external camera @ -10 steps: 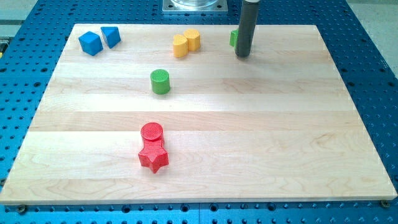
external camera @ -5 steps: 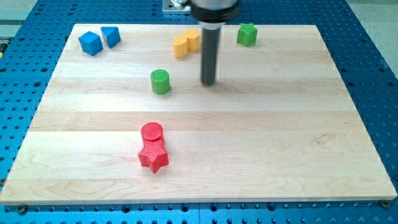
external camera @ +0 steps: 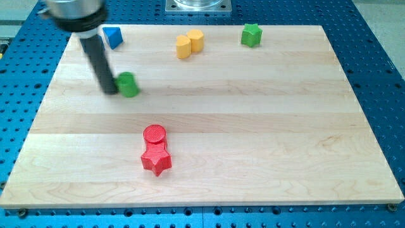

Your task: Push the green circle into the green star

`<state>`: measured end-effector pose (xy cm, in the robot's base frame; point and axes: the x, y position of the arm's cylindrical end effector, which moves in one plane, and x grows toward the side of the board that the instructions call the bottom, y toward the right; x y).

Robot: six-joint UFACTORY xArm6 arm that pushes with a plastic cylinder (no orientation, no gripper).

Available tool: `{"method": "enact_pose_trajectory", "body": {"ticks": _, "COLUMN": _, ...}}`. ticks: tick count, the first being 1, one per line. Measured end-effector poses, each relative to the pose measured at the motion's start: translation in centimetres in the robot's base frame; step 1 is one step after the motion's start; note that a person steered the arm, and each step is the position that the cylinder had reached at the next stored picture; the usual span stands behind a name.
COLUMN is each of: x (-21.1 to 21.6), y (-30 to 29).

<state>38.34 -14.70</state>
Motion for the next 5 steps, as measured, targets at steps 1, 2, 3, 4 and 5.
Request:
{"method": "enact_pose_trajectory", "body": {"ticks": 1, "x": -0.8, "y": 12.0}}
{"method": "enact_pose_trajectory", "body": {"ticks": 2, "x": 1.0, "y": 13.9}}
{"method": "enact_pose_trajectory", "body": {"ticks": 3, "x": 5.7, "y": 15.2}}
{"method": "enact_pose_trajectory", "body": {"ticks": 4, "x": 3.6, "y": 17.9}}
{"method": "enact_pose_trajectory", "body": {"ticks": 5, "x": 2.2, "y": 24.4}}
